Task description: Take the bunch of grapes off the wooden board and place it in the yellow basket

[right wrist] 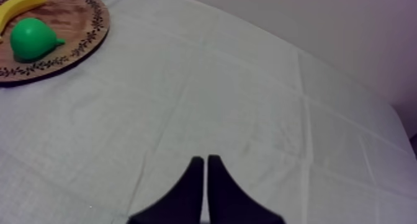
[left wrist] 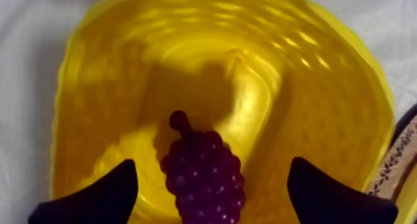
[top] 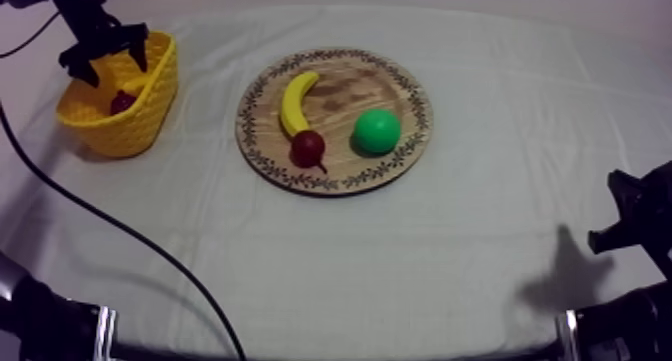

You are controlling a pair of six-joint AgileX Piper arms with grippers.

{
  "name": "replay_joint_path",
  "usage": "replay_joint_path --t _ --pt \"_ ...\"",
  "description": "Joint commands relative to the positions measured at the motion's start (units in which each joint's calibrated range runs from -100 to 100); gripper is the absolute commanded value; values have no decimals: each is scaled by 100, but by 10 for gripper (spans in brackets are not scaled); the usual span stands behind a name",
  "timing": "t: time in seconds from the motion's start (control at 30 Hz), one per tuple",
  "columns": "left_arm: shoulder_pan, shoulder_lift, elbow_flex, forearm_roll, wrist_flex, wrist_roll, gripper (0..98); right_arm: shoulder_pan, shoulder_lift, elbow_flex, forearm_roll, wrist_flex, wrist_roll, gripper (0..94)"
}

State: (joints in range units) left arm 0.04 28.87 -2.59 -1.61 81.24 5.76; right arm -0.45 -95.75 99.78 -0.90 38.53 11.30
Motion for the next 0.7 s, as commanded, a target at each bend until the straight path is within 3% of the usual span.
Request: replay_joint_path --t 0.0,0.2,0.4,0.67 --pt "19 -389 173 8 -74 2 855 -1 0 0 -1 2 -4 3" --pt "81 -1864 1194 88 -583 9 660 -1 0 0 -1 2 -4 3" --pt "186 -3519 2874 146 -1670 70 495 -1 0 0 -1 2 -4 3" --pt "216 -5548 5093 347 -2860 -279 286 -1 0 0 -1 2 -4 3"
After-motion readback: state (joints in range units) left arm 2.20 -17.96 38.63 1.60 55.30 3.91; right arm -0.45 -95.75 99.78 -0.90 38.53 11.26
